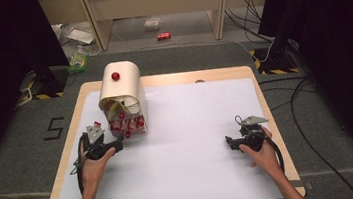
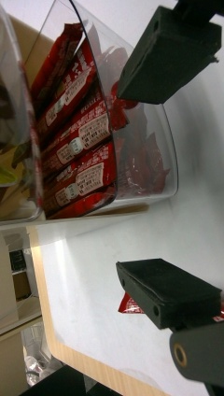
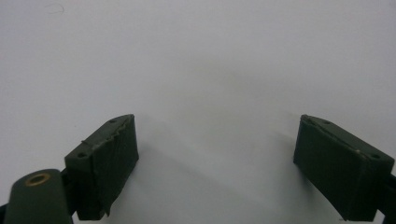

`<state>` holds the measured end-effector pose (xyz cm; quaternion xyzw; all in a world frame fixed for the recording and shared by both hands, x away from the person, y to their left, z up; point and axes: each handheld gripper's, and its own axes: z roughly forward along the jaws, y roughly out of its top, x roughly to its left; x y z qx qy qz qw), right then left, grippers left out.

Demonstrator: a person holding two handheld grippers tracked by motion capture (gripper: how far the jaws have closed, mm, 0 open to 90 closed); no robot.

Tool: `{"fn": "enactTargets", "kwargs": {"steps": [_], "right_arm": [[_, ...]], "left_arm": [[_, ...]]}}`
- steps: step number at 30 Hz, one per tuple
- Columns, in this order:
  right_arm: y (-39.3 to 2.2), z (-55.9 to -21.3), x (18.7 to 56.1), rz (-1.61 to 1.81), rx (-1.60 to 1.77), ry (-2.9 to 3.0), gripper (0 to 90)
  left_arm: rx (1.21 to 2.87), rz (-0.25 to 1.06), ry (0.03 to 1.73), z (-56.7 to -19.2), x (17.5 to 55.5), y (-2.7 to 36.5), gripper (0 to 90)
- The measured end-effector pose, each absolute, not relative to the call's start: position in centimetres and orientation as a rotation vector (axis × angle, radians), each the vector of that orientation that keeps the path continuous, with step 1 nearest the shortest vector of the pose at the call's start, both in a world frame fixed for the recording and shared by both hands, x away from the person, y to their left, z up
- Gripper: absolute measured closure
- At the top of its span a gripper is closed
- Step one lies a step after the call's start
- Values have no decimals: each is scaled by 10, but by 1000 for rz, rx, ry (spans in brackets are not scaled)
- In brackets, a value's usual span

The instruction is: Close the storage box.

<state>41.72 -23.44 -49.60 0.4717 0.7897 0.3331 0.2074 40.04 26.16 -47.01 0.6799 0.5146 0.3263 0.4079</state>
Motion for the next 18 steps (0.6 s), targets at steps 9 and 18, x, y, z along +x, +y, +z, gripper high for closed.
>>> {"fn": "enactTargets", "kwargs": {"steps": [9, 18], "right_arm": [[-234, -496, 417, 927, 1313, 2200, 140], [-234, -496, 417, 926, 1313, 2200, 140]], "left_arm": [[1702, 820, 1302, -472, 409, 258, 142], [1711, 832, 1309, -469, 416, 257, 139]]}}
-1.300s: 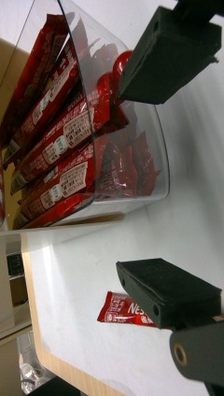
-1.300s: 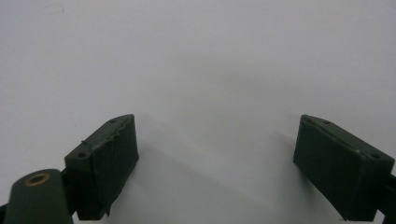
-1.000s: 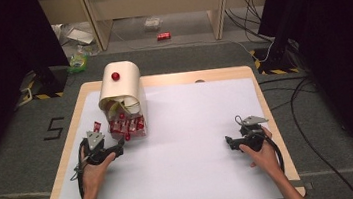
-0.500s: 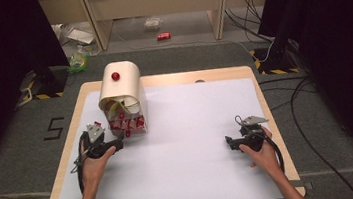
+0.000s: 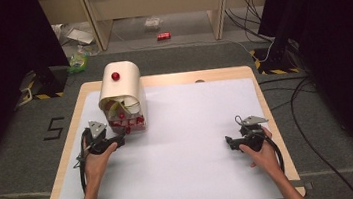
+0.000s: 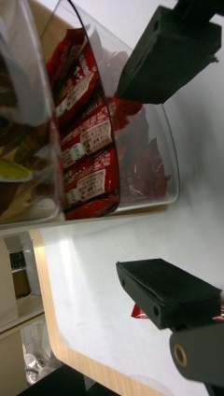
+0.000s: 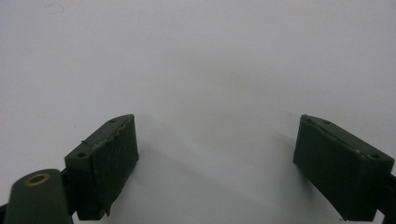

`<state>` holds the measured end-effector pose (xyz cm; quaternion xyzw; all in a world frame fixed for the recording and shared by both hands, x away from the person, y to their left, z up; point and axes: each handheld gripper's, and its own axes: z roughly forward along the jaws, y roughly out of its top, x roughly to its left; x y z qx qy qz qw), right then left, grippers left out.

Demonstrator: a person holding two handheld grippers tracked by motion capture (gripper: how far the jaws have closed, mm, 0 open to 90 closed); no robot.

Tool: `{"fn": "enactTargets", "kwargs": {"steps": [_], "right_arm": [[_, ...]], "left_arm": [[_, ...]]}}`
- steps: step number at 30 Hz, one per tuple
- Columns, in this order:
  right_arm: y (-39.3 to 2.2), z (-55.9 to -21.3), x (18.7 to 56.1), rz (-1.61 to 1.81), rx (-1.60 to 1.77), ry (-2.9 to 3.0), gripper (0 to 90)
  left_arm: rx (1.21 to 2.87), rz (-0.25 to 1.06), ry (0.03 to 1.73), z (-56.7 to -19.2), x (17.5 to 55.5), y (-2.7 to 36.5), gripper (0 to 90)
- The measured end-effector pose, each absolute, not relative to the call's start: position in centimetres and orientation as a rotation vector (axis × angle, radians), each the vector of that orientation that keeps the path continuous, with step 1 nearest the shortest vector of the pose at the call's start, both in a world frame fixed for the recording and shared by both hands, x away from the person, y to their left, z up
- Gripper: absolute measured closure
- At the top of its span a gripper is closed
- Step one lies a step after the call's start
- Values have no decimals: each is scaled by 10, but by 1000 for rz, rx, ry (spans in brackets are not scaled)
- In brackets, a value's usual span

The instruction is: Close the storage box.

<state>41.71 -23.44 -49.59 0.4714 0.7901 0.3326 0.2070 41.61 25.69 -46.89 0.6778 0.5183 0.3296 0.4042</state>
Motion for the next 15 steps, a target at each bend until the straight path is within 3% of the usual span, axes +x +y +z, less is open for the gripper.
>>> {"fn": "enactTargets", "kwargs": {"steps": [15], "right_arm": [[-234, -496, 417, 926, 1313, 2200, 141]], "left_arm": [[1699, 820, 1323, -471, 425, 258, 102]]}}
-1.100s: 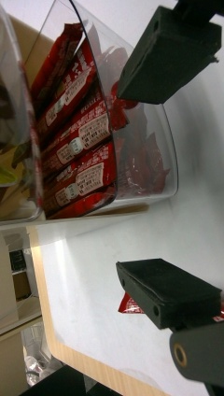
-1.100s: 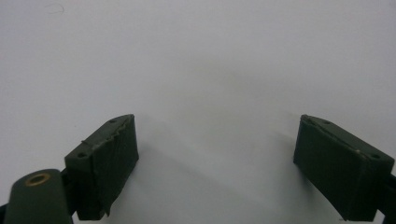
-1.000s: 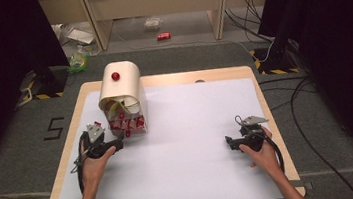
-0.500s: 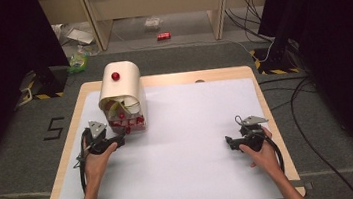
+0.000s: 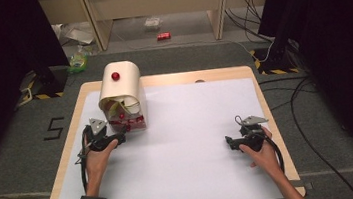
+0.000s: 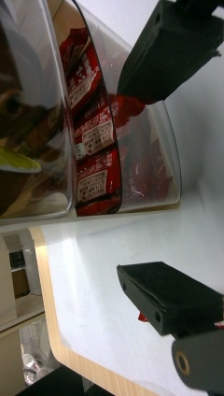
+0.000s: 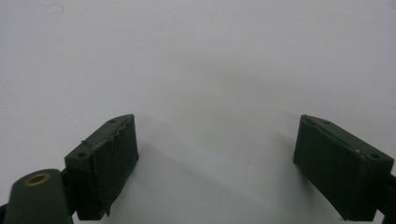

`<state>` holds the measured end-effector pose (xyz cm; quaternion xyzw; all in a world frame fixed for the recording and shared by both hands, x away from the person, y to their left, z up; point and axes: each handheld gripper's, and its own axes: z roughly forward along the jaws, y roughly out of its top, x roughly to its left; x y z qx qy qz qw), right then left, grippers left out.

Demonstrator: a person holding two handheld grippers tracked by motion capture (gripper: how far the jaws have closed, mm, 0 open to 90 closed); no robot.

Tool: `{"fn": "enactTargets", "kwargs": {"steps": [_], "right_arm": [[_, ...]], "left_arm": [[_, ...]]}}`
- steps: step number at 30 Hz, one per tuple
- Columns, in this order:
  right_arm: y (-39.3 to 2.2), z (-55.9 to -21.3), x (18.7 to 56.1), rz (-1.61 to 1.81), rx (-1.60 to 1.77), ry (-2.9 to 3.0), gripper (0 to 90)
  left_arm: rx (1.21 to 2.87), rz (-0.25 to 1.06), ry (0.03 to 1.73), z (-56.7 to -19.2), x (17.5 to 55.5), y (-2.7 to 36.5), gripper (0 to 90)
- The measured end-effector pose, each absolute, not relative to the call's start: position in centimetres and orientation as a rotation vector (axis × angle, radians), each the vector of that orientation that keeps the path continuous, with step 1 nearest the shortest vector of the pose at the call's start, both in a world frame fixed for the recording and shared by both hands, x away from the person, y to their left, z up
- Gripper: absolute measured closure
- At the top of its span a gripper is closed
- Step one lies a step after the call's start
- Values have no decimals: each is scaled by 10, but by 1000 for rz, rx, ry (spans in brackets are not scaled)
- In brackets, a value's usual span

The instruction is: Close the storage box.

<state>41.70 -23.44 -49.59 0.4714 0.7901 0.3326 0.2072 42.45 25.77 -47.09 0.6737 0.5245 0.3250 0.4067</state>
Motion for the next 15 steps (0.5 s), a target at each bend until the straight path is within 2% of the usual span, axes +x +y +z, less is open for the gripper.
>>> {"fn": "enactTargets", "kwargs": {"steps": [5, 7, 9, 15], "right_arm": [[-234, -496, 417, 926, 1313, 2200, 141], [-234, -496, 417, 927, 1313, 2200, 140], [-234, -496, 417, 927, 1313, 2200, 141], [-235, -496, 417, 927, 1313, 2200, 140]], "left_arm": [[1695, 816, 1328, -471, 425, 258, 84], [1700, 818, 1321, -471, 423, 257, 103], [1710, 823, 1307, -470, 421, 256, 158], [1724, 808, 1293, -468, 417, 253, 168]]}}
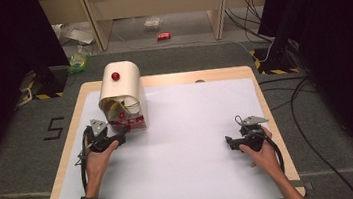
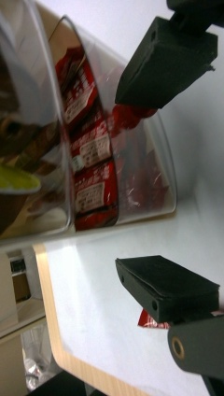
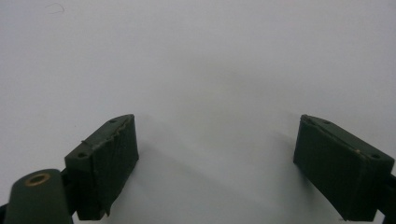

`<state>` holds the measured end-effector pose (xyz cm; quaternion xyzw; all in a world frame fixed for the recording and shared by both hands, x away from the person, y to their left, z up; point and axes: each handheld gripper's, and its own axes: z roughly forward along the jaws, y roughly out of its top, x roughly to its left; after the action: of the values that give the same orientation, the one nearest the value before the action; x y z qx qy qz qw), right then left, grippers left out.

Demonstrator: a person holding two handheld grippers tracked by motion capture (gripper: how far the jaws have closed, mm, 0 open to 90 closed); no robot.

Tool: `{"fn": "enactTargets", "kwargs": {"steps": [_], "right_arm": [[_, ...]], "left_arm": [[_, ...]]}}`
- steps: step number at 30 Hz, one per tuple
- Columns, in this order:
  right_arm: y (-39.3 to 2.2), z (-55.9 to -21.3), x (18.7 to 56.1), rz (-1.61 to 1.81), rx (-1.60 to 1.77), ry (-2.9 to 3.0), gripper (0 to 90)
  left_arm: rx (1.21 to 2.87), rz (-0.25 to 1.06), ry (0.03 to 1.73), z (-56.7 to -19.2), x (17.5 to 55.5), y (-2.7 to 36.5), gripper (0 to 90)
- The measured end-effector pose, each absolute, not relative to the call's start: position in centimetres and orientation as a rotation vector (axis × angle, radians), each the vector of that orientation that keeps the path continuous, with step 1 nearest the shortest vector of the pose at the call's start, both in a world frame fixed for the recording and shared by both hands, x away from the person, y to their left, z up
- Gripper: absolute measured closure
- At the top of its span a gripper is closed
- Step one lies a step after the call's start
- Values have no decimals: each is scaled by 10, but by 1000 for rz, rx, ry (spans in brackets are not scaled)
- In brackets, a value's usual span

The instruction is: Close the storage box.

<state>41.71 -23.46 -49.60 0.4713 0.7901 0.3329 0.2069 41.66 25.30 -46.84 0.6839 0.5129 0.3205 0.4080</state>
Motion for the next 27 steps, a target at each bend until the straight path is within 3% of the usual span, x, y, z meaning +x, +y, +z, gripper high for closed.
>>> {"fn": "enactTargets", "kwargs": {"steps": [27], "right_arm": [[-235, -496, 418, 932, 1312, 2203, 139]], "left_arm": [[1692, 771, 1275, -462, 394, 257, 162]]}}
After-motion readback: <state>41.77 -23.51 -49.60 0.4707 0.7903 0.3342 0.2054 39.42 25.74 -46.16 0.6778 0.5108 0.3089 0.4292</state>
